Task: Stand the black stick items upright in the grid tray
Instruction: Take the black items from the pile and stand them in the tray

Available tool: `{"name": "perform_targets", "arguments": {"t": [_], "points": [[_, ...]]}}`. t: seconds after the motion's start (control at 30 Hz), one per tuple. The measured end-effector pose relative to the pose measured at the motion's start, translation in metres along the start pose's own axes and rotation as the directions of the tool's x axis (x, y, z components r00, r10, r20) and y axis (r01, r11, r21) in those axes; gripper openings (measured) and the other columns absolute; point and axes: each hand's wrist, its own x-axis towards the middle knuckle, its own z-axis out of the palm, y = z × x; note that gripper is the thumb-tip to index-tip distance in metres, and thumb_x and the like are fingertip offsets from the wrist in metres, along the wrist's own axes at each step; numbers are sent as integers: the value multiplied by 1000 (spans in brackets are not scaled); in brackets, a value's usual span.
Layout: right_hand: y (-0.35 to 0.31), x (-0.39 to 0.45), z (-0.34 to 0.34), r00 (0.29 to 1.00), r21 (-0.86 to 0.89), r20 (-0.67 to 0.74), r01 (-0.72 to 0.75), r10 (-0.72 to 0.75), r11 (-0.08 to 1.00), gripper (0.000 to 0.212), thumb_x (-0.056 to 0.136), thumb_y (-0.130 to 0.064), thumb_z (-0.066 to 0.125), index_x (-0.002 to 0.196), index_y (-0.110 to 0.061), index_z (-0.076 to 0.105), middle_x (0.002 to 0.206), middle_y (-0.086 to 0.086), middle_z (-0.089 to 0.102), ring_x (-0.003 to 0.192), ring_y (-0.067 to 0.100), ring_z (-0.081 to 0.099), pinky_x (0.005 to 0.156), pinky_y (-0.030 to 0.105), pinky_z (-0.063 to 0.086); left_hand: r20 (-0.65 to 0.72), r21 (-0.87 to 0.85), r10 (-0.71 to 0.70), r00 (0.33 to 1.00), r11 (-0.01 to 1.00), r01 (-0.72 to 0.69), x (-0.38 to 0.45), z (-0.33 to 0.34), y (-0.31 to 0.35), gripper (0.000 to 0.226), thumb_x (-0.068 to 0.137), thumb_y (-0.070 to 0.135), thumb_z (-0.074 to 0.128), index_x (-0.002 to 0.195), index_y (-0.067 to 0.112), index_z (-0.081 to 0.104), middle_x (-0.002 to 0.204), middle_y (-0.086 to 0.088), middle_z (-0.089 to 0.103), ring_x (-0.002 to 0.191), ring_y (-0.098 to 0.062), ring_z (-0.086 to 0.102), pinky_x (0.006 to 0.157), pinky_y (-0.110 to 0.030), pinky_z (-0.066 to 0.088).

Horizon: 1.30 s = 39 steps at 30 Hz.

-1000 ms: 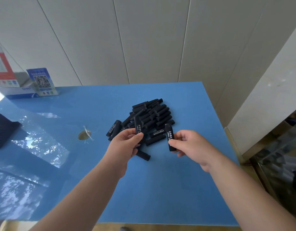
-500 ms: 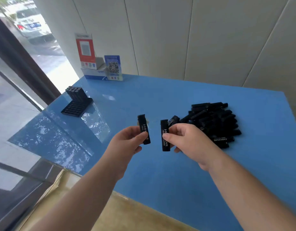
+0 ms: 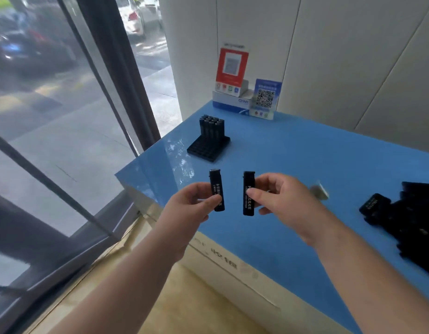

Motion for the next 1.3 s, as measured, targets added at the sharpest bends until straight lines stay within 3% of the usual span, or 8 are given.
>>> {"name": "perform_targets", "arguments": {"t": [0.3,0.67,0.93,1.13,1.3], "points": [[-17,51,102,997,76,-76,19,-13,997,5,92,-23,72,96,-25,72,92,-4,76,85,11,73,67,21,54,24,22,4,1000,1000,-5,45,-108,2,13,90,32,71,102,38,74,104,6,76,101,-11,70,82,-32,46],[-16,153,114,981,113,-191,-12,33,993,5,92,-22,72,96,-23,72,95,-3,75,83,12,74,65,20,57,47,45,-24,999,999,22,150,-142,14,21,90,27,72,110,31,73,104,6,76,98,-11,72,81,-30,45],[-20,219,114,974,126,-213,-47,73,991,5,91,-21,73,95,-23,71,91,-2,76,82,12,74,72,27,60,111,138,-23,994,990,8,221,-154,27,13,90,24,73,101,28,75,98,6,77,94,-9,72,81,-30,49],[-11,255,116,919,147,-371,-83,132,986,6,90,-18,74,92,-23,71,87,-5,75,81,12,73,67,22,58,227,225,0,974,973,-52,289,-152,26,13,90,19,72,97,29,76,93,10,77,89,-8,72,80,-27,53],[-7,274,122,846,119,-512,-104,151,987,9,90,-17,74,91,-26,72,87,-12,76,80,6,72,73,27,61,312,293,46,949,945,-142,348,-149,20,9,91,23,70,95,31,74,90,12,76,90,-15,71,85,-32,56]]}}
